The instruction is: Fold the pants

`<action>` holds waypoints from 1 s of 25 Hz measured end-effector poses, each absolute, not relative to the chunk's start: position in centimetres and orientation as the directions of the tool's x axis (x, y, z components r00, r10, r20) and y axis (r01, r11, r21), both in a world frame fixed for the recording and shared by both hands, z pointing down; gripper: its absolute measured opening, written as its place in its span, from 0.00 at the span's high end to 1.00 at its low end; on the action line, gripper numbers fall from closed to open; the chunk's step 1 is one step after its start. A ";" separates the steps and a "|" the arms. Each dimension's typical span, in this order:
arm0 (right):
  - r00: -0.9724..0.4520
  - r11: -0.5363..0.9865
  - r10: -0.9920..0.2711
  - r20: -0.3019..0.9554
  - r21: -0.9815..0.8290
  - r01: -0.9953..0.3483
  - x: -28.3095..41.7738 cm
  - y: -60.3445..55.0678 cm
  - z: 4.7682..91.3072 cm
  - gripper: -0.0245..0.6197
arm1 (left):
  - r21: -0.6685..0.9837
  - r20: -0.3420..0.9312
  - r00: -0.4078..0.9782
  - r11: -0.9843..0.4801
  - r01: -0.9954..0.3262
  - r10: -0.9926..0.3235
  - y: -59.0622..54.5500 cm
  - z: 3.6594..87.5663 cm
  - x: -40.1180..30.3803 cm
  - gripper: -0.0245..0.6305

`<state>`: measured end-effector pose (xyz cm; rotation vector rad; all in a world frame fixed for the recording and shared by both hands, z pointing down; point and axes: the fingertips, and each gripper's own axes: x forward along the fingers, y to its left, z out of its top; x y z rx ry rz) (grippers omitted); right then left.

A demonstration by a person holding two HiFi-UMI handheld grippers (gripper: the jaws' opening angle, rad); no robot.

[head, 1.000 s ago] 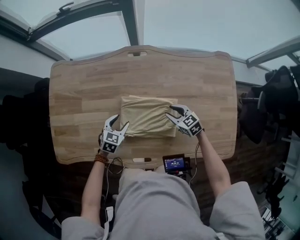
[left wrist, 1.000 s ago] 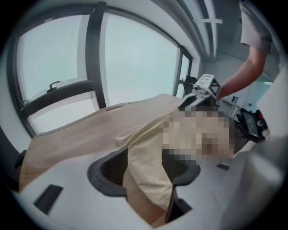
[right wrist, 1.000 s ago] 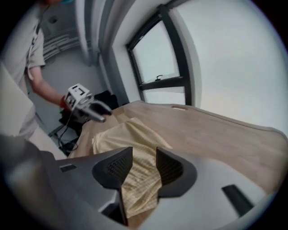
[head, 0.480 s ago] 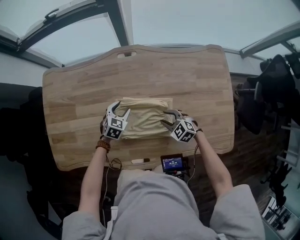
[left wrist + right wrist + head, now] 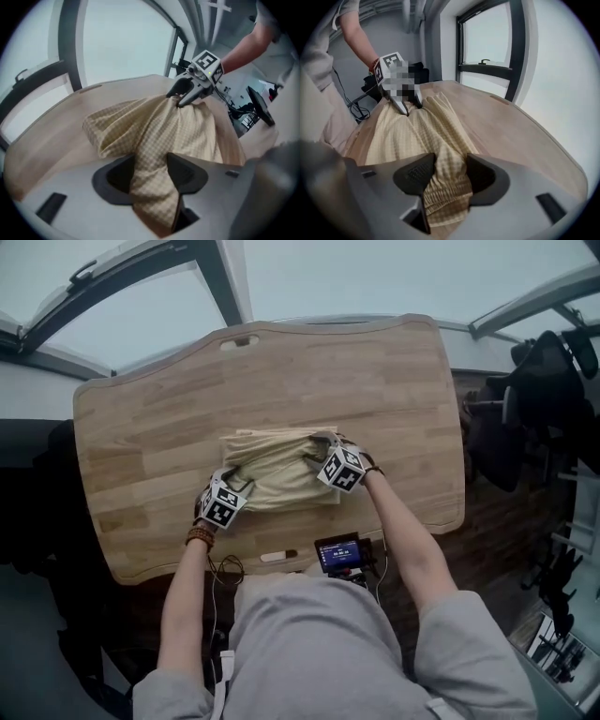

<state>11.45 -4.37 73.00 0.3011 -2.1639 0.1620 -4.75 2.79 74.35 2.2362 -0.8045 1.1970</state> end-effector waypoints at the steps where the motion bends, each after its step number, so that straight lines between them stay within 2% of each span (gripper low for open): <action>1: -0.549 0.959 -0.157 0.821 -0.005 -0.282 11.5 -4.5 72.6 0.62 | 0.125 0.855 0.443 -0.721 -0.682 -0.270 2.7 74.1 -4.8 0.62; 3: -0.559 0.946 -0.195 0.806 0.004 -0.325 11.8 -5.1 70.8 0.62 | 0.066 0.848 0.431 -0.746 -0.663 -0.308 2.2 72.7 -4.8 0.61; 5: -0.592 0.908 -0.283 0.754 0.013 -0.418 12.0 -6.1 67.6 0.62 | 0.002 0.797 0.439 -0.726 -0.688 -0.414 0.9 69.5 -5.0 0.61; 8: -0.642 0.813 -0.441 0.627 -0.025 -0.582 11.4 -6.9 61.5 0.64 | -0.025 0.637 0.442 -0.590 -0.807 -0.631 -1.7 62.5 -6.3 0.62; 11: -0.639 0.713 -0.579 0.506 -0.066 -0.698 10.2 -6.9 56.1 0.74 | 0.029 0.483 0.422 -0.468 -0.883 -0.767 -3.1 56.1 -7.3 0.64; 15: -0.589 0.603 -0.711 0.385 -0.096 -0.792 7.9 -5.8 50.6 0.79 | 0.027 0.374 0.444 -0.469 -0.883 -0.814 -2.6 50.8 -6.9 0.88; 19: -0.512 0.517 -0.801 0.310 -0.073 -0.853 5.5 -3.8 46.6 0.92 | -0.012 0.278 0.467 -0.489 -0.872 -0.840 -1.0 46.9 -6.7 0.94; 25: -0.494 0.509 -0.830 0.260 -0.012 -0.861 -0.7 1.6 43.3 0.95 | 0.000 0.203 0.467 -0.477 -0.879 -0.861 2.1 43.8 -10.0 0.95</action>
